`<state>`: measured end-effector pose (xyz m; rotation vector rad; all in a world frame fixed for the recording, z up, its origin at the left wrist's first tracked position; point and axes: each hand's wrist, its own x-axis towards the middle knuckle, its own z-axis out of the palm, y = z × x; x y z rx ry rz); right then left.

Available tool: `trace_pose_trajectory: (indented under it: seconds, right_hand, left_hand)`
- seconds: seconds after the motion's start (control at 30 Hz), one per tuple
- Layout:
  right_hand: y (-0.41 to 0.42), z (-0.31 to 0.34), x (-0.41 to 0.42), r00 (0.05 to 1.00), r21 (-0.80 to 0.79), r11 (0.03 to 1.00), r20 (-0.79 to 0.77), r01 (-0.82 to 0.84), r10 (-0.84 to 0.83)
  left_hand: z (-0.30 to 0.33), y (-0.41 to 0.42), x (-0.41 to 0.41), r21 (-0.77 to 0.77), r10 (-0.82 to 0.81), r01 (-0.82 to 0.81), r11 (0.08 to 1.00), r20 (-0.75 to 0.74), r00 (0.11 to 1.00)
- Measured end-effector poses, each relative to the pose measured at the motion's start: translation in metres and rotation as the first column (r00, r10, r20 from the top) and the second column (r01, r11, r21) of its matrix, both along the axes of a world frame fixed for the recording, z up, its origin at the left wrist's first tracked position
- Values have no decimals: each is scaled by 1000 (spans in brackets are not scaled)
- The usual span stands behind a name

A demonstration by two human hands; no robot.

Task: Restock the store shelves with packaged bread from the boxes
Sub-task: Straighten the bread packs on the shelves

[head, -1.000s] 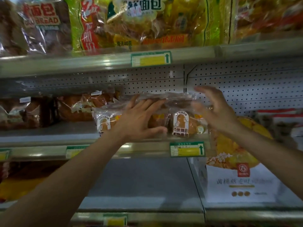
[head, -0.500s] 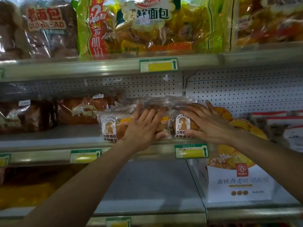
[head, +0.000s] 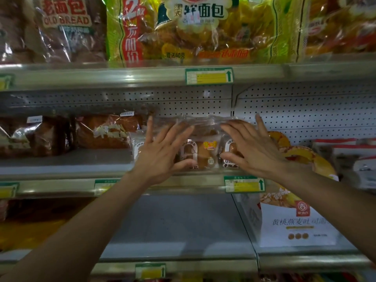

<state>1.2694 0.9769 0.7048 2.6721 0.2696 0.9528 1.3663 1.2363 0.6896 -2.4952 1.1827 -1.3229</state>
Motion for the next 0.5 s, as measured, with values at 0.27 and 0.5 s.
trace_pose_trajectory:
  seconds: [0.27, 0.5]
  right_hand:
    - [64, 8, 27, 968, 6, 1000, -252, 17, -15]
    - [73, 12, 29, 976, -1, 999, -216, -34, 33]
  left_hand:
    - [6, 64, 25, -7, 51, -57, 998, -362, 931]
    - [-1, 58, 24, -112, -35, -1, 994, -320, 947]
